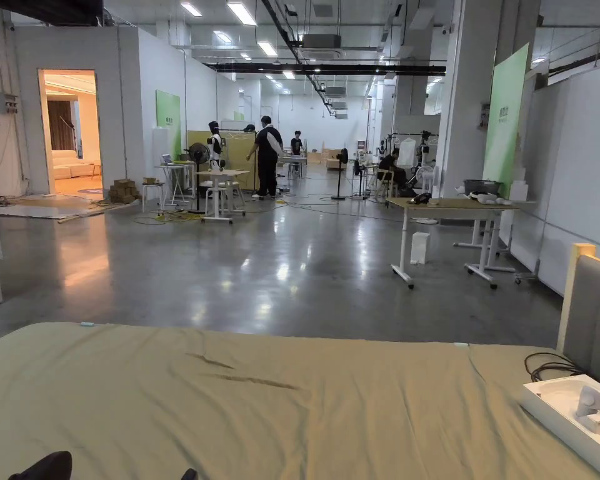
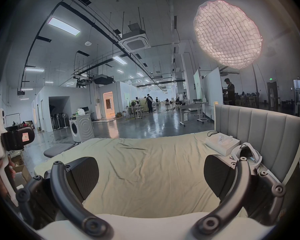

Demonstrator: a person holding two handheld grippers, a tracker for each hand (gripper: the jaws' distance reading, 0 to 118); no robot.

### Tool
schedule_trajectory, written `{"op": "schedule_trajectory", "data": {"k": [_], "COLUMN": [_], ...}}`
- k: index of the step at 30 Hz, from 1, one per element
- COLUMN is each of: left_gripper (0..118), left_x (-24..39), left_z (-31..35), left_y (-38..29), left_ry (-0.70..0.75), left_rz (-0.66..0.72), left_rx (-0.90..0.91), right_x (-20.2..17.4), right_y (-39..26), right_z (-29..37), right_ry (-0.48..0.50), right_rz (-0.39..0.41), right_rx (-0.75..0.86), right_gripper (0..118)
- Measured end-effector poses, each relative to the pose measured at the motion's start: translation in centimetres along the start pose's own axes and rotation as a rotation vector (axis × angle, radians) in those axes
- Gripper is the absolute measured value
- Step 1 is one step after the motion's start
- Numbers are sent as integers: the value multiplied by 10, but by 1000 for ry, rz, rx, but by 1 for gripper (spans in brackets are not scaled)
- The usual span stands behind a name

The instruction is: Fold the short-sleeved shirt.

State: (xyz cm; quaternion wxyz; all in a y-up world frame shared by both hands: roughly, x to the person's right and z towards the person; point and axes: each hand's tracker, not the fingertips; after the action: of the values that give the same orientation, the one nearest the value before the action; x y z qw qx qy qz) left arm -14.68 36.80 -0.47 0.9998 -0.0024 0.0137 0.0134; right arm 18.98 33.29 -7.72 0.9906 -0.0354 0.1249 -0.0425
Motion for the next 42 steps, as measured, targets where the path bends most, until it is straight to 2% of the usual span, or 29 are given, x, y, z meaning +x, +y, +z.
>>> {"op": "schedule_trajectory", "data": {"k": [15,21,25,28,32,34,36,39,42], "left_gripper": [99,99,99,99,99,99,99,99,99], "left_x": [-1,-5,-5,-5,-5,-5,-6,-5,-3], "left_z": [-2,-2,-2,-2,-2,-2,-3,-4,-4], "left_y": [1,1,0,0,0,-1,-2,-3,-3], "left_ry": [-5,-2,-7,-12,-21,-20,-13,-10,-17], "left_rz": [5,25,32,35,38,34,38,40,33], "left_rx": [-8,-6,-11,-12,-20,-22,-29,-37,-38], "right_x": [0,1,0,1,3,12,13,13,9], "right_y": [10,11,9,11,19,18,23,23,21], "right_z": [0,-3,-5,-9,-11,-16,-17,-20,-19], "right_ry": [19,6,39,97,150,134,139,128,141], "right_rz": [-49,-40,-48,-138,-316,-401,-453,-474,-419], "right_rx": [-11,-32,-65,-105,-108,-133,-165,-222,-228], "right_gripper": [118,118,118,118,118,118,118,118,118]}}
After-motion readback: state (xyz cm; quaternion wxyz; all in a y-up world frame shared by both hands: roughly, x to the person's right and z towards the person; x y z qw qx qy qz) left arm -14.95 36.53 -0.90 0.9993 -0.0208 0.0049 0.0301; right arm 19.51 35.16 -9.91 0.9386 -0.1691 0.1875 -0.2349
